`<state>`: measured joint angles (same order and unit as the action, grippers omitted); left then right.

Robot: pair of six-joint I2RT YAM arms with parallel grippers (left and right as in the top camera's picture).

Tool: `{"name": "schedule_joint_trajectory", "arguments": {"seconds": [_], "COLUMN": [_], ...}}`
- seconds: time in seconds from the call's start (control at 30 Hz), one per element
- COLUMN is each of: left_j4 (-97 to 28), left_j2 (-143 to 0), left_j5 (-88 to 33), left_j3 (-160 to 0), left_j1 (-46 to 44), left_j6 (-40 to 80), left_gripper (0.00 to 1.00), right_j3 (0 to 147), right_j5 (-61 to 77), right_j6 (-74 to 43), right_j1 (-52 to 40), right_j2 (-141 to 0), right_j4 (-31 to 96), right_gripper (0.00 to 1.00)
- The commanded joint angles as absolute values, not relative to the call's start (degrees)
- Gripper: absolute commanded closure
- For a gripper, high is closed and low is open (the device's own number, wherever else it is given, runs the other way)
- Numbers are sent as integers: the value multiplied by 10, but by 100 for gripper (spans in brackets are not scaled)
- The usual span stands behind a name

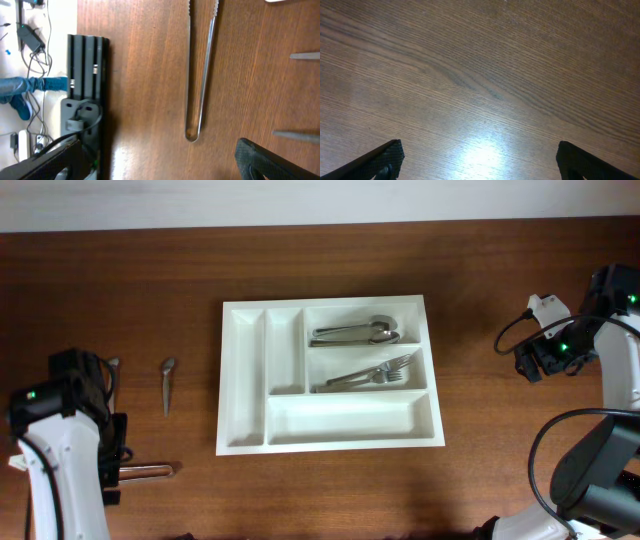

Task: Pack container
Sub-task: 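Move the left gripper down over the metal tongs at lower left, then lower the left gripper and close it on the tongs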

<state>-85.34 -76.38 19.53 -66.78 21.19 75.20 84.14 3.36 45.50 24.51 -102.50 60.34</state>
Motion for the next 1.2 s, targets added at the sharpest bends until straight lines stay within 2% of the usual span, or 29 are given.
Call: {"name": "schedule_joint_trajectory", "arguments": {"seconds": [0.0, 0.17, 0.33, 0.53, 0.8, 1.17], "left_j4": [-827, -735, -703, -717, -681, -618], "left_j2": [-804, -849, -848, -771, -630, -709], "left_j5": [194, 172, 131, 132, 149, 148], "left_j3": [-652, -647, -647, -626, -487, -477], "left_j1": [219, 219, 219, 219, 265, 298], "left_j6": [761, 688, 633, 592, 593, 589], "left_gripper": [1, 1, 1, 1, 1, 1], "right_j3": [838, 838, 838, 838, 838, 838], "right_j5": [45, 45, 45, 45, 45, 45], "right_j6": [461, 461, 461, 461, 461, 461], "right_j1": [245, 245, 245, 245, 245, 245], "right_j2": [-1026, -1026, -1026, -1026, -1026, -1026], "right_j4": [604, 604, 604, 604, 604, 604], "right_gripper": [1, 1, 1, 1, 1, 1]}}
